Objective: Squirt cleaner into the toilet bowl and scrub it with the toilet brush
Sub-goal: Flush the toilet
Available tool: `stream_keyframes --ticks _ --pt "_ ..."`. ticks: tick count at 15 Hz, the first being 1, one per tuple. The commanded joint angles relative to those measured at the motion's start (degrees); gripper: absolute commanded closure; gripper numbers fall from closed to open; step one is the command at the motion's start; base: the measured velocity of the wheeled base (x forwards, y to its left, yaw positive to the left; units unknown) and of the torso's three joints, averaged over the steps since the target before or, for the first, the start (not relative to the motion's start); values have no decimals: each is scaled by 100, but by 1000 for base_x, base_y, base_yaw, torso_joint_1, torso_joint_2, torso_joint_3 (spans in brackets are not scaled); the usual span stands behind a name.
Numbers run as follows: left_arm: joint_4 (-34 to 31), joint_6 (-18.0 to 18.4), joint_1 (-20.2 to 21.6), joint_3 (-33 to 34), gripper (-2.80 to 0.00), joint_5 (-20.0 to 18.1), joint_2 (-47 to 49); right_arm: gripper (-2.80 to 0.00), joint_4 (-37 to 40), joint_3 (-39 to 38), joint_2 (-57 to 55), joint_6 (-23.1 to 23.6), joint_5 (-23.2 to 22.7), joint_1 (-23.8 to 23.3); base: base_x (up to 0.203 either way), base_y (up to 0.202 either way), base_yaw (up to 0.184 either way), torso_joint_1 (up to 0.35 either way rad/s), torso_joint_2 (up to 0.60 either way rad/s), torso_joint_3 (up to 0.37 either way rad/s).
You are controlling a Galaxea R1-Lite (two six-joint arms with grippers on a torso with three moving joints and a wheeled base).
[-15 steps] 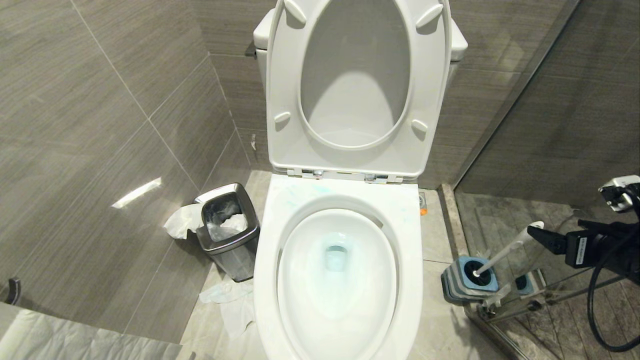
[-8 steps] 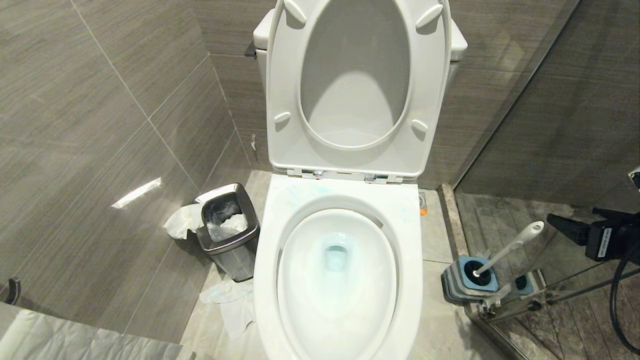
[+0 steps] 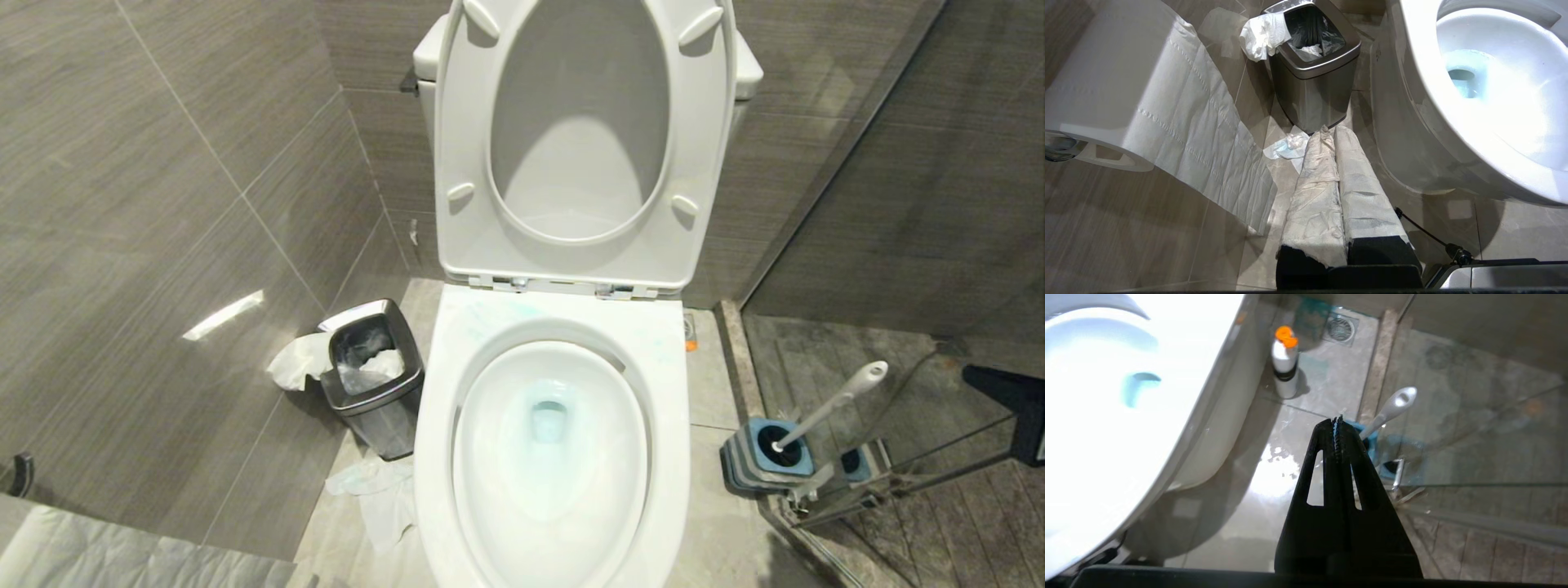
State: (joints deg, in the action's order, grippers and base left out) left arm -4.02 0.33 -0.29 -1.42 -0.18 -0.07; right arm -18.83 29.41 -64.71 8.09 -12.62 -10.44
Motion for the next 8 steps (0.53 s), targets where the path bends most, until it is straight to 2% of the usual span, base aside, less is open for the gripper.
stream_keyframes --ticks 1,4,8 --pt "-2 2 3 1 0 1 7 0 129 11 384 8 -33 2 0 0 0 0 0 0" --pt "-2 2 3 1 0 1 7 0 229 -10 685 40 -47 6 0 0 0 0 0 0" --pt "-2 2 3 1 0 1 7 0 974 52 1509 54 -173 67 0 0 0 0 0 0"
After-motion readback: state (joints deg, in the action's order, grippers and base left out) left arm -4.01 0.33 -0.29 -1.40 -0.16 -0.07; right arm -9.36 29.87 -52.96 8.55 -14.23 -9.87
